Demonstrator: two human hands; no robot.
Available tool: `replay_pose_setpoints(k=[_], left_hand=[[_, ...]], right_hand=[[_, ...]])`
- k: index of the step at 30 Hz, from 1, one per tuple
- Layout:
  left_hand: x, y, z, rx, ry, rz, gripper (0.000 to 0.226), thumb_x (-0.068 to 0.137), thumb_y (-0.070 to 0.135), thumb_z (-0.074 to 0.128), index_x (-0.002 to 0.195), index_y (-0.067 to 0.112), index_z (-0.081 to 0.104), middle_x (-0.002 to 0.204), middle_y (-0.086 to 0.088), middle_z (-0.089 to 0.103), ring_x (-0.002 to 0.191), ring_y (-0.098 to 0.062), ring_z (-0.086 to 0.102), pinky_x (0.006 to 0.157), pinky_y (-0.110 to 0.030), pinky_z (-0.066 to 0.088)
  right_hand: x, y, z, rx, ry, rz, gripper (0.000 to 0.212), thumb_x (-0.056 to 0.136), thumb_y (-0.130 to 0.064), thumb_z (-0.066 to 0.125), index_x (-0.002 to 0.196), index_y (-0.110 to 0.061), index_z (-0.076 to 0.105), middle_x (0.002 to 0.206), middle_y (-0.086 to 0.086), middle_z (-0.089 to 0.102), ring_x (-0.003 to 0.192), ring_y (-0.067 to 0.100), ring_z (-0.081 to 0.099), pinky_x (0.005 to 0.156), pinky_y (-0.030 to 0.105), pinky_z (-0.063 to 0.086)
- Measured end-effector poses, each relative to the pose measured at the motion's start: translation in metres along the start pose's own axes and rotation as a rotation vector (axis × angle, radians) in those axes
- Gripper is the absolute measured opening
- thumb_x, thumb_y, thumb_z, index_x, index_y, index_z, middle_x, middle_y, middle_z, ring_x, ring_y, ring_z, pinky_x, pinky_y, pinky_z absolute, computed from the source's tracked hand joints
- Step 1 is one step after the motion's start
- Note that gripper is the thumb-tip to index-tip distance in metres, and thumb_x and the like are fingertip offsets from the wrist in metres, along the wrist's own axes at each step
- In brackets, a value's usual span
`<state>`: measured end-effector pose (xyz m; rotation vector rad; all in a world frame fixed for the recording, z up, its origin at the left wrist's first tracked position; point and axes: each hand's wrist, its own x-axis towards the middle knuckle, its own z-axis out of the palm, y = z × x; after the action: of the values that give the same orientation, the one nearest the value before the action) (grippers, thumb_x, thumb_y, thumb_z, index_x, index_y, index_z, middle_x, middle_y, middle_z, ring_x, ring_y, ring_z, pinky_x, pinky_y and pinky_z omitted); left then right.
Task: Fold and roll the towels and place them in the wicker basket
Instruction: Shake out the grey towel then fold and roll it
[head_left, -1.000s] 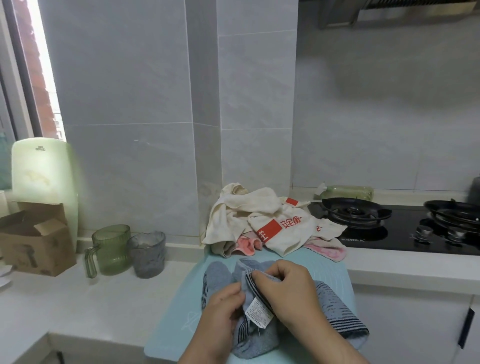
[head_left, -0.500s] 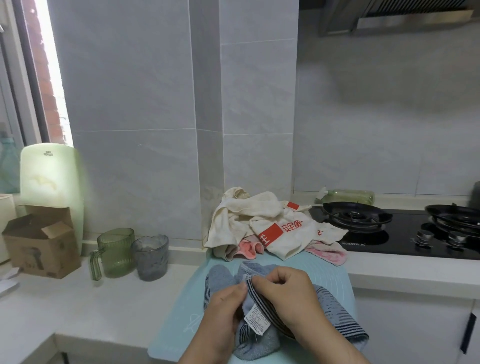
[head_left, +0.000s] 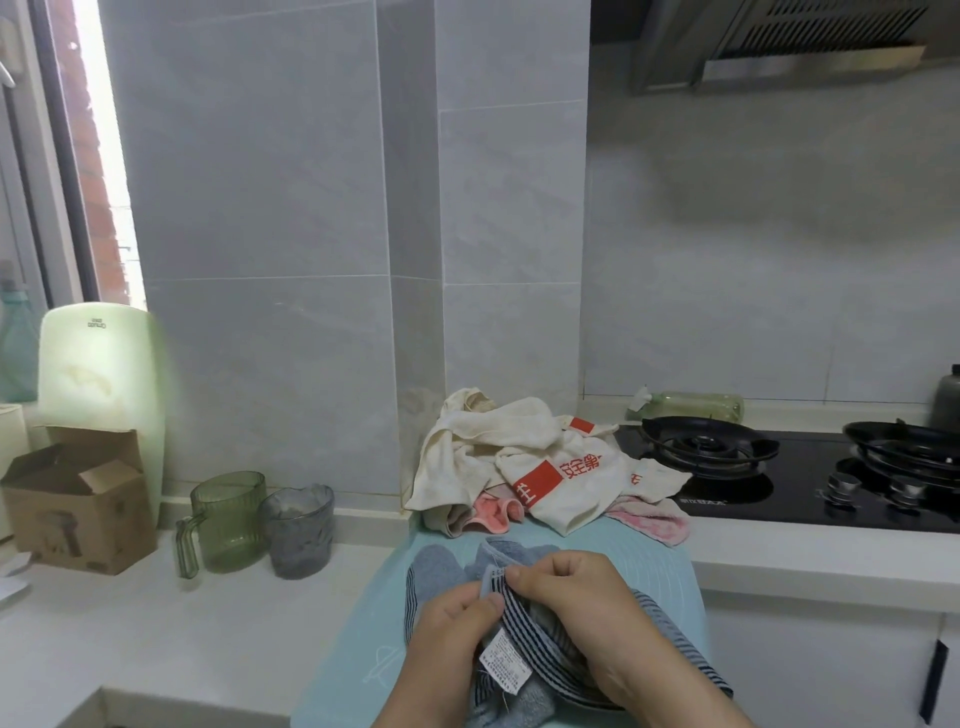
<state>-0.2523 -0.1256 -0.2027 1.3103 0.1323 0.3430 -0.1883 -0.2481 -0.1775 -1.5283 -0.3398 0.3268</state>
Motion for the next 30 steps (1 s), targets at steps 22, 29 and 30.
replay_pose_setpoints(k=[22, 29, 30], left_hand=[[0.032, 0.149, -0.005, -0.084, -0.119, 0.312, 0.044, 0.093, 0.003, 0.036, 0.06, 0.009, 0.065, 0.066, -0.013, 0.059, 0.06, -0.022, 0.06, 0.06, -0.033, 0.05], [0.051, 0.186, -0.021, -0.019, -0.017, 0.331, 0.025, 0.091, 0.007, 0.04, 0.073, 0.005, 0.058, 0.067, -0.013, 0.057, 0.063, -0.025, 0.056, 0.062, -0.036, 0.043], [0.054, 0.191, -0.024, 0.004, 0.025, 0.355, 0.025, 0.092, 0.005, 0.04, 0.073, 0.005, 0.058, 0.066, -0.011, 0.058, 0.062, -0.023, 0.056, 0.061, -0.035, 0.043]], right_hand=[[0.018, -0.076, -0.056, -1.266, -0.259, -0.344, 0.019, 0.088, -0.034, 0.057, 0.1, -0.025, 0.068, 0.121, -0.006, 0.055, 0.112, 0.019, 0.048, 0.096, 0.037, 0.043], [0.02, -0.103, -0.073, -1.284, -0.125, -0.331, 0.03, 0.084, -0.036, 0.063, 0.063, -0.02, 0.048, 0.066, -0.005, 0.044, 0.062, 0.014, 0.042, 0.054, 0.029, 0.031], [0.019, -0.106, -0.075, -1.288, -0.11, -0.341, 0.036, 0.083, -0.035, 0.065, 0.06, -0.019, 0.043, 0.061, -0.004, 0.038, 0.058, 0.013, 0.035, 0.051, 0.029, 0.027]])
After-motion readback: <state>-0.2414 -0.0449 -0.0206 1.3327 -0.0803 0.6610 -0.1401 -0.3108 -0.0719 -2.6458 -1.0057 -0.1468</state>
